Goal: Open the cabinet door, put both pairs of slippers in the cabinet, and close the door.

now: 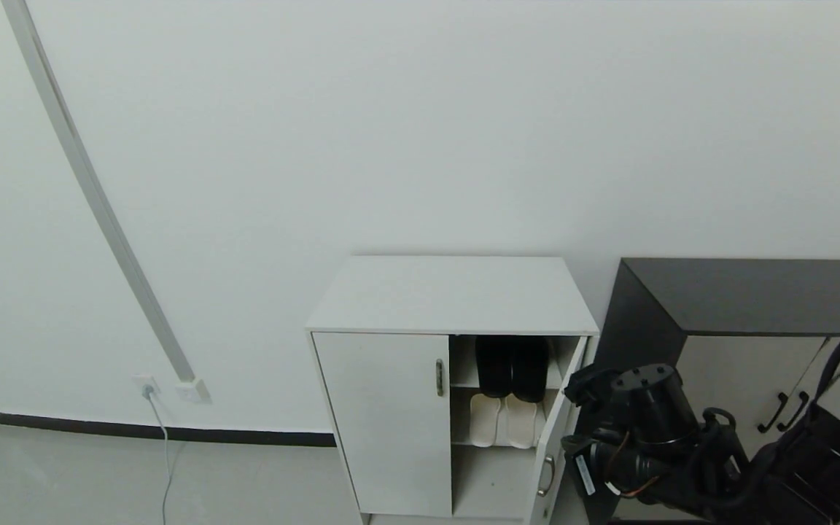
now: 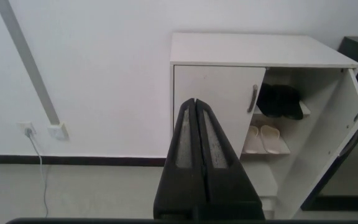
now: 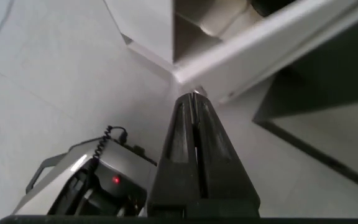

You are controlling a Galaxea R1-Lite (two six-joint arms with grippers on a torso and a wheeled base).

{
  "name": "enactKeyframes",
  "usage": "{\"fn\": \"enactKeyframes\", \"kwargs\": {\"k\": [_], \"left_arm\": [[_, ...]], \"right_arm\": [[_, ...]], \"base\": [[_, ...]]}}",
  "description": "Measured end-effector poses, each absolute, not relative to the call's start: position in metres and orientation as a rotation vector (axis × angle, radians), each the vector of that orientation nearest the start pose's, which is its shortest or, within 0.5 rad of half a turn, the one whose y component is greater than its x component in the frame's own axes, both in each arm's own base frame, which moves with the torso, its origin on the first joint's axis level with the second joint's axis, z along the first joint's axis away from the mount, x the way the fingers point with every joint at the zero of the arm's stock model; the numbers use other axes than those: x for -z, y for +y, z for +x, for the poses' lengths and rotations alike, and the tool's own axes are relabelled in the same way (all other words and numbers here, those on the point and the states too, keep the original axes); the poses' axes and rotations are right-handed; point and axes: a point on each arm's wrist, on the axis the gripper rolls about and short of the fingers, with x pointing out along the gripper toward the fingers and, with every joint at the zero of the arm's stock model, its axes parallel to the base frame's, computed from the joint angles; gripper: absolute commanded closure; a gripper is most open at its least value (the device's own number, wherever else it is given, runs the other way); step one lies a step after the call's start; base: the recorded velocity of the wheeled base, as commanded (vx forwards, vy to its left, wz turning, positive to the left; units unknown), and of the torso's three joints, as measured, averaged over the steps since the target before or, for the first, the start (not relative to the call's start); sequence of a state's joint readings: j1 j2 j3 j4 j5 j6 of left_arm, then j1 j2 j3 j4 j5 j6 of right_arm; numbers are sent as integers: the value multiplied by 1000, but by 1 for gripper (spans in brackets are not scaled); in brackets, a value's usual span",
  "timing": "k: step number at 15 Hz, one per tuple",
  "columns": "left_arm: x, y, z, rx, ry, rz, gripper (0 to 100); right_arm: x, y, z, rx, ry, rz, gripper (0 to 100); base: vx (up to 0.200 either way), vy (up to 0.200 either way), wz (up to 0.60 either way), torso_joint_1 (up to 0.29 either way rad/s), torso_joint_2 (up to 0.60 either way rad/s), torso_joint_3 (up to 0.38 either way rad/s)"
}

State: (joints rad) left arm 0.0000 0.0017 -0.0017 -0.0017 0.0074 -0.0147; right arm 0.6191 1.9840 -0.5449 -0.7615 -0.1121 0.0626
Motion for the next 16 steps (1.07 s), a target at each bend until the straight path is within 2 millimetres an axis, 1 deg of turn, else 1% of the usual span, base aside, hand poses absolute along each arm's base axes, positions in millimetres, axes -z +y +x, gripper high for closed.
{"fn": "enactKeyframes", "kwargs": {"k": [2,4,7,10,12,16], "left_arm": [[-76,0,-23,-7,-1,-14,100],[-76,0,-23,-6,-1,-14,100],[-76,0,-23,-7,-1,-14,100],[-76,0,-23,-6,-1,-14,100],[-76,0,-23,-6,-1,-14,100],[-76,0,-23,-7,-1,-15,100]], "right_arm": [[-38,167,248,-446,683,-190,100],[-25,169,257,-436,684,-187,100],[-4,181,276,-437,667,-183,100],[8,196,296,-443,640,-171,100],[9,206,303,-456,607,-152,100],[4,223,305,-493,504,-90,100]], "base": [[0,0,0,0,0,0],[0,0,0,0,0,0],[0,0,0,0,0,0],[0,0,0,0,0,0],[0,0,0,0,0,0],[0,0,0,0,0,0]]}}
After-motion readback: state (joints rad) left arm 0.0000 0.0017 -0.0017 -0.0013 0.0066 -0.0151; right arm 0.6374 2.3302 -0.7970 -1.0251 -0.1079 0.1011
